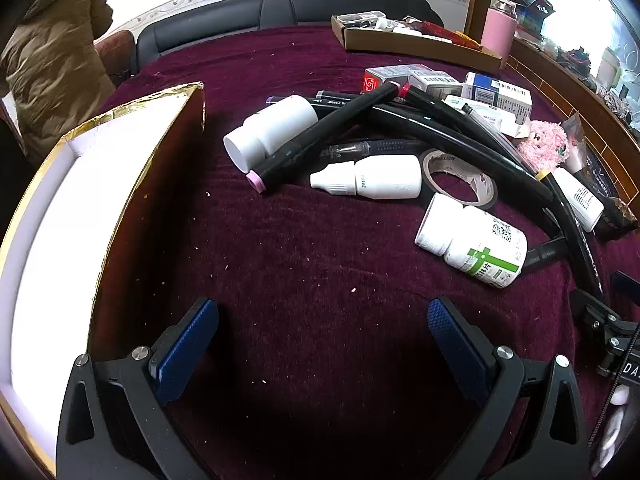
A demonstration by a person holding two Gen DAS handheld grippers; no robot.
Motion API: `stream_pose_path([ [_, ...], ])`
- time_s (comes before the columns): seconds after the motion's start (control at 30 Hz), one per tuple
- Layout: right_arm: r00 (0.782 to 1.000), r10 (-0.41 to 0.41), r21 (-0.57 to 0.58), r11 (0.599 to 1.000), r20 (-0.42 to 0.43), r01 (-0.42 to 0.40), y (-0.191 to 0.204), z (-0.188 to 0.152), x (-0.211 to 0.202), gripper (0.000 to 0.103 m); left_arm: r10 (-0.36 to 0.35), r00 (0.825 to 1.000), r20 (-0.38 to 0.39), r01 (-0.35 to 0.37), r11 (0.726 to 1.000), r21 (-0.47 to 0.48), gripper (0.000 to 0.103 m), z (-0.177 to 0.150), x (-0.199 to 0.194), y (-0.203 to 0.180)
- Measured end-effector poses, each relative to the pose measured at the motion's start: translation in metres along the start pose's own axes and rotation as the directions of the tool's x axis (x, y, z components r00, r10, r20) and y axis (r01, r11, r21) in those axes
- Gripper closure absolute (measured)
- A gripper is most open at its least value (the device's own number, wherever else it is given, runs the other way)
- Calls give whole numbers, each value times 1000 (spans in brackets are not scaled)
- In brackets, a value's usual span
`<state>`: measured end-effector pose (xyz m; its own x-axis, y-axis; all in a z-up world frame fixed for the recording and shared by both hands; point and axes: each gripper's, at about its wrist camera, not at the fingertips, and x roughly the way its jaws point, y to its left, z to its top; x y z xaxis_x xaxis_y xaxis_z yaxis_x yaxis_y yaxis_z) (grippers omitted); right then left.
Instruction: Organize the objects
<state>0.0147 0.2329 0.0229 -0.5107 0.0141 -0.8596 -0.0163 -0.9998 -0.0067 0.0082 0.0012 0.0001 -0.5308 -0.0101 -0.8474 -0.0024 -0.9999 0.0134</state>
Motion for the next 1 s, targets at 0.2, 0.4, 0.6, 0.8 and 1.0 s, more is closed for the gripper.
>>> stream_pose_path([
  [0.2, 1000, 5, -1, 1000, 11, -5, -4, 1, -1, 0, 1, 1000, -2, -1, 1000, -1, 1, 1, -2, -1],
  [0.4, 1000, 5, -2, 1000, 11, -5, -5, -1, -1, 0, 2, 1000, -3, -2, 1000, -1, 1, 2, -3, -1],
  [0.6, 1000, 1, 2, 1000, 14, -1, -4, 0, -2, 0, 7, 1000, -1, -7, 1000, -5, 1, 1, -5, 0],
  [0.8, 1000, 0, 3, 1000, 16, 0, -2, -1, -1, 0, 21, 1000, -6, -21, 1000, -23, 1, 0, -6, -2],
  [1.0, 1000, -1, 4, 1000, 17, 1, -2, -1, -1, 0, 21, 1000, -6, -22, 999, -24, 1, 1, -6, -2],
])
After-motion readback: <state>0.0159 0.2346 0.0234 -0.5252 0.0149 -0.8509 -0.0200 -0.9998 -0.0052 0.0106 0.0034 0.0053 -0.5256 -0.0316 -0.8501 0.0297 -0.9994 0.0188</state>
